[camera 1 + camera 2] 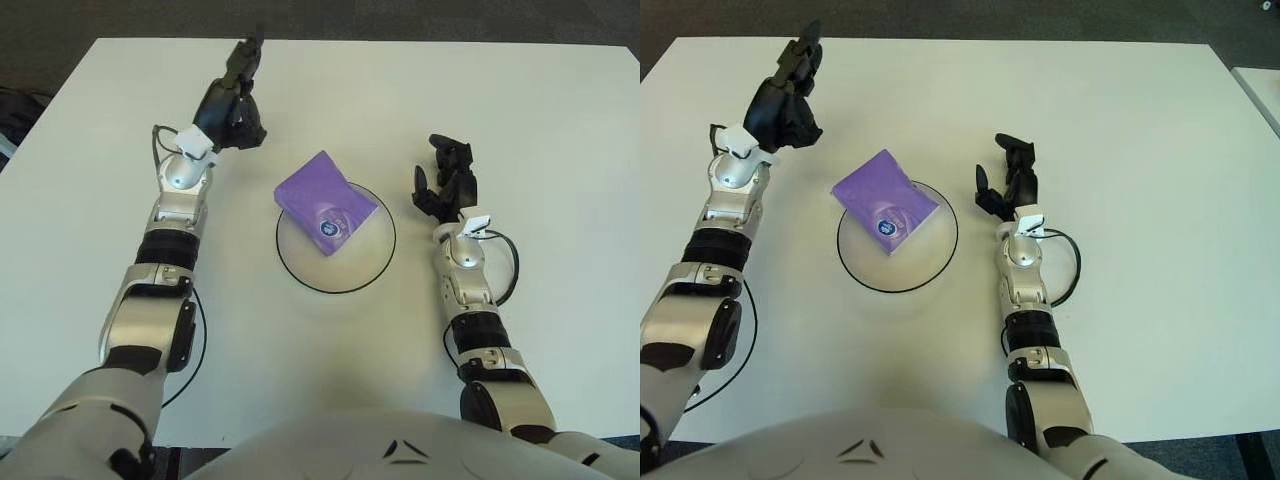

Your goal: Put the tissue paper into the plate.

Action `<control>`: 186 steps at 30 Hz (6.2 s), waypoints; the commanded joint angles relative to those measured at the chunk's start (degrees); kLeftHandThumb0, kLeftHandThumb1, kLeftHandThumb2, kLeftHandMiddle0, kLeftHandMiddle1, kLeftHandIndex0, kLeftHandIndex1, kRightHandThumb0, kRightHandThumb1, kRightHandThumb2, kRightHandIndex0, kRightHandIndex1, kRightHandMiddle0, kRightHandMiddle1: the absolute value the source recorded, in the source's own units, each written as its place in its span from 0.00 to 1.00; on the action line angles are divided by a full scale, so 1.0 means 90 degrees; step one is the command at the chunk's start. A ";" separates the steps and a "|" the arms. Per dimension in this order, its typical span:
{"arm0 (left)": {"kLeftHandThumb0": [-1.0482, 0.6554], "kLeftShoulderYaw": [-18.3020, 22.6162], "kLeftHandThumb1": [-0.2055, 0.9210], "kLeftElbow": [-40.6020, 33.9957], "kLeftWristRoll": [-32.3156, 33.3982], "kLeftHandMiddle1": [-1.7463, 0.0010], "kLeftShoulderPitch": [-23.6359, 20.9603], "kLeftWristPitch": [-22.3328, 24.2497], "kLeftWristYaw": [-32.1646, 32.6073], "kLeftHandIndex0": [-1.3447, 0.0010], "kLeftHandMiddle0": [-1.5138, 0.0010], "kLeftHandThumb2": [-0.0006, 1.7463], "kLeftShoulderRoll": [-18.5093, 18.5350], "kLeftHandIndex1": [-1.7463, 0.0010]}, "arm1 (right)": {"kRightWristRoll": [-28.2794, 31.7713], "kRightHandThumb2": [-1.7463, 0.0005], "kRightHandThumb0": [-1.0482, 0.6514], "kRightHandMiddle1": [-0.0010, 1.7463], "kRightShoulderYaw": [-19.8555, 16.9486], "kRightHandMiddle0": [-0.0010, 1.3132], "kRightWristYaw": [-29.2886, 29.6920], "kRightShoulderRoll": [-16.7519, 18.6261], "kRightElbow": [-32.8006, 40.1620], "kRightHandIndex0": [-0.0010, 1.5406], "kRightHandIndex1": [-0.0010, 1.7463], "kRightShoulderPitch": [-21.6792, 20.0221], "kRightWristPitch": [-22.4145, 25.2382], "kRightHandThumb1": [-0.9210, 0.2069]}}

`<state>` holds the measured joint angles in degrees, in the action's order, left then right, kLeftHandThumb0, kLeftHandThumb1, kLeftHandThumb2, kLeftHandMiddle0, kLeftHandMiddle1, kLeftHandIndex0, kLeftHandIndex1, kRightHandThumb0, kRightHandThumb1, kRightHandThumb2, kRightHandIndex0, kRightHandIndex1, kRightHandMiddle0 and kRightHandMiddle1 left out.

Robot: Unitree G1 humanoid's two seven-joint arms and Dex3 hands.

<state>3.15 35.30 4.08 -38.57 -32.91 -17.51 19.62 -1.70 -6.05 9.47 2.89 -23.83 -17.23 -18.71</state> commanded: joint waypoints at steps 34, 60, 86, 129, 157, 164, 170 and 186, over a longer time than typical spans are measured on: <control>0.02 0.0194 1.00 -0.0060 -0.0151 1.00 0.1032 0.1043 0.0961 0.98 0.99 0.73 -0.1110 0.98 | 0.0030 0.55 0.30 0.62 0.0020 0.00 0.0003 -0.0004 -0.0577 0.21 0.18 0.0718 0.0540 0.24; 0.15 0.0046 1.00 -0.1965 -0.0978 1.00 0.2411 0.2545 0.2492 1.00 1.00 0.67 -0.1611 0.92 | 0.0043 0.56 0.30 0.61 0.0040 0.00 0.0035 -0.0011 -0.0538 0.19 0.18 0.0666 0.0569 0.24; 0.14 0.0036 1.00 -0.1167 -0.1040 0.99 0.2580 0.1482 0.2923 1.00 0.97 0.67 -0.1796 0.87 | 0.0035 0.59 0.27 0.60 0.0068 0.00 0.0009 -0.0091 -0.0693 0.20 0.17 0.0536 0.0504 0.17; 0.11 -0.0024 1.00 -0.0543 -0.1026 0.99 0.2578 0.0788 0.2880 1.00 0.95 0.69 -0.1821 0.84 | 0.0508 0.44 0.21 0.12 -0.0100 0.00 -0.0961 -0.0156 -0.1379 0.04 0.04 0.0533 -0.1075 0.00; 0.13 -0.0052 1.00 -0.0530 -0.0992 1.00 0.2594 0.0730 0.2852 1.00 0.95 0.69 -0.1876 0.85 | 0.0576 0.38 0.14 0.06 0.0000 0.00 -0.1348 -0.0231 -0.0980 0.01 0.01 0.0726 -0.0780 0.00; 0.13 -0.0053 1.00 -0.0553 -0.0952 1.00 0.2602 0.0769 0.2807 1.00 0.95 0.69 -0.1879 0.85 | 0.0551 0.37 0.14 0.05 0.0028 0.00 -0.1377 -0.0223 -0.0780 0.01 0.01 0.0804 -0.0649 0.00; 0.13 -0.0044 1.00 -0.0560 -0.0931 0.99 0.2608 0.0804 0.2780 1.00 0.95 0.69 -0.1887 0.84 | 0.0531 0.37 0.15 0.07 0.0069 0.00 -0.1381 -0.0217 -0.0610 0.02 0.01 0.0887 -0.0556 0.00; 0.11 -0.0102 1.00 -0.0660 -0.0896 1.00 0.2714 0.0922 0.2721 1.00 0.97 0.69 -0.1931 0.87 | 0.0501 0.38 0.18 0.11 0.0148 0.00 -0.1368 -0.0244 -0.0367 0.03 0.01 0.0999 -0.0374 0.00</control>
<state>2.88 27.27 -3.93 -17.82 -26.73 7.84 3.06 2.79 -4.81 -2.88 0.57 -23.80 -13.91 -25.44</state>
